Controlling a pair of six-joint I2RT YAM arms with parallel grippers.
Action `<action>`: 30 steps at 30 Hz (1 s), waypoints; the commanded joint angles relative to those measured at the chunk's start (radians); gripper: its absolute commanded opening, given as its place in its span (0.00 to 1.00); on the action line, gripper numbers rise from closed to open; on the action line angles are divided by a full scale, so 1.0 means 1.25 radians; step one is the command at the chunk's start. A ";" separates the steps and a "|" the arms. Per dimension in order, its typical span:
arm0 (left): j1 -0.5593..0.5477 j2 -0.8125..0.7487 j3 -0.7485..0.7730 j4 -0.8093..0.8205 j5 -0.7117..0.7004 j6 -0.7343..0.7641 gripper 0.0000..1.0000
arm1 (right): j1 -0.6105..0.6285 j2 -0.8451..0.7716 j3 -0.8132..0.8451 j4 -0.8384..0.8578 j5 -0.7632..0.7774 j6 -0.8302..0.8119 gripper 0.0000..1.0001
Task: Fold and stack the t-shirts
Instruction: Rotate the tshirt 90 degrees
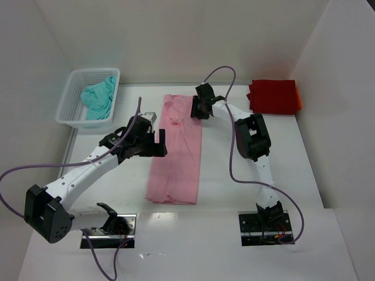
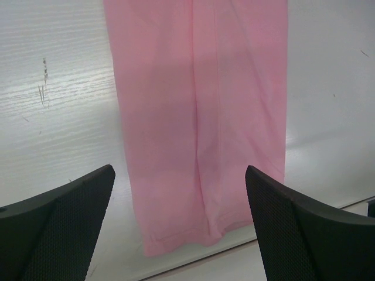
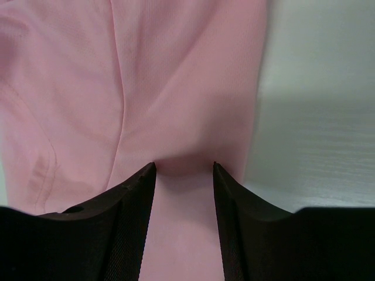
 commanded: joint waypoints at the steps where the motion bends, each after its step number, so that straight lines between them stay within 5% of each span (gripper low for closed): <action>1: 0.010 0.012 0.009 0.008 0.027 0.021 1.00 | 0.007 0.034 0.053 -0.035 0.038 -0.026 0.50; 21: 0.040 0.066 0.009 0.015 0.059 0.052 1.00 | -0.010 0.200 0.336 -0.100 0.001 -0.051 0.52; 28: 0.040 0.066 0.002 0.023 0.081 0.059 1.00 | -0.010 0.189 0.360 -0.116 -0.029 -0.058 0.59; 30: 0.040 0.066 0.002 0.023 0.074 0.059 1.00 | -0.010 0.123 0.331 -0.116 -0.029 -0.058 0.68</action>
